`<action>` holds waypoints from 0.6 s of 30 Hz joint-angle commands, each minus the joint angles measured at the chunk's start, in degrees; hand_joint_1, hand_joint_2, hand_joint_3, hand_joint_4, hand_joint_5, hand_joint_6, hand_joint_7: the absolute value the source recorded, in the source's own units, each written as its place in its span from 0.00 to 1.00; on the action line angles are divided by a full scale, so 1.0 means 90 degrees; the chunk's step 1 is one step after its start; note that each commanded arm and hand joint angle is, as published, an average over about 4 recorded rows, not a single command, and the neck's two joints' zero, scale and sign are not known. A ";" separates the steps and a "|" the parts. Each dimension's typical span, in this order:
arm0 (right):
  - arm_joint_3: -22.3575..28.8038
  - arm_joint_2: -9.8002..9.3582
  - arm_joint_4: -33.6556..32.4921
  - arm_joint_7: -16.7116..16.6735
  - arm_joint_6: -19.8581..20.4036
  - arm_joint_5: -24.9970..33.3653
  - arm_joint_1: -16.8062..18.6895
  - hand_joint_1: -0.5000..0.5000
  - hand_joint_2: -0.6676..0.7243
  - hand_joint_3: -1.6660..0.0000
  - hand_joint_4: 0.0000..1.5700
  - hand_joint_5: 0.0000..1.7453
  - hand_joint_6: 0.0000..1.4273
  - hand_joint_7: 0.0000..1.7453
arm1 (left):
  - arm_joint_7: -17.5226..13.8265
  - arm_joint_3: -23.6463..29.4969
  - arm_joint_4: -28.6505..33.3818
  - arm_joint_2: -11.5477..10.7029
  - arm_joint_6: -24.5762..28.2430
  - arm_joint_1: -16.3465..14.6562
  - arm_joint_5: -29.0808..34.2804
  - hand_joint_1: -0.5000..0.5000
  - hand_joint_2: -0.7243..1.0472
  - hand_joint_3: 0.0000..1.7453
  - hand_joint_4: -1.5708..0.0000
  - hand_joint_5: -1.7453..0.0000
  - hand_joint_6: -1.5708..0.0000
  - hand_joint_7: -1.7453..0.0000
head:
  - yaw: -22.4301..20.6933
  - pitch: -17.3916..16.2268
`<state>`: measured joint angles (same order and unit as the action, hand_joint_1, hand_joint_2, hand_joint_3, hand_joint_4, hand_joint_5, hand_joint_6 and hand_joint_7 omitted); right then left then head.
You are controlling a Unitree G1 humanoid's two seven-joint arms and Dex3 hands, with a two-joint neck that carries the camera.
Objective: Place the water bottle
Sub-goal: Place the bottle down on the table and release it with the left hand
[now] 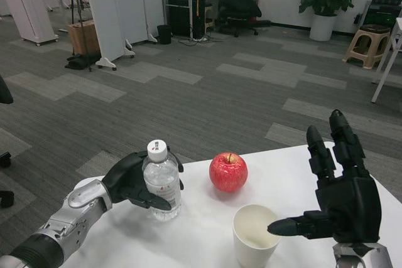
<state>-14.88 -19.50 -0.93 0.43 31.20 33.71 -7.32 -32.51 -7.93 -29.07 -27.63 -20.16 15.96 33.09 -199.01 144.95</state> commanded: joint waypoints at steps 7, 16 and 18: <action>-0.0016 0.0049 0.0064 0.0020 -0.0009 0.0014 -0.0124 0.04 0.41 1.00 0.00 0.00 0.00 0.00 | 0.0008 -0.0115 0.0034 -0.0143 0.0064 -0.0027 0.0115 0.00 1.00 0.05 1.00 0.79 0.99 0.86 | -0.0009 -0.0025; -0.0016 0.0057 0.0064 0.0020 -0.0014 0.0014 -0.0126 0.04 0.41 1.00 0.00 0.00 0.00 0.00 | 0.0040 -0.0127 0.0108 -0.0192 0.0050 -0.0074 0.0306 0.00 1.00 0.05 1.00 0.88 1.00 0.94 | -0.0021 -0.0026; -0.0019 0.0057 0.0064 0.0020 -0.0012 0.0011 -0.0129 0.04 0.41 1.00 0.00 0.00 0.00 0.00 | 0.0055 -0.0127 0.0139 -0.0202 0.0045 -0.0088 0.0345 0.00 1.00 0.05 1.00 0.85 1.00 0.96 | -0.0025 -0.0035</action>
<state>-14.98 -19.23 -0.40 0.43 31.19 33.68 -7.38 -32.45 -9.04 -28.62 -28.18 -19.79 15.64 35.51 -199.21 144.66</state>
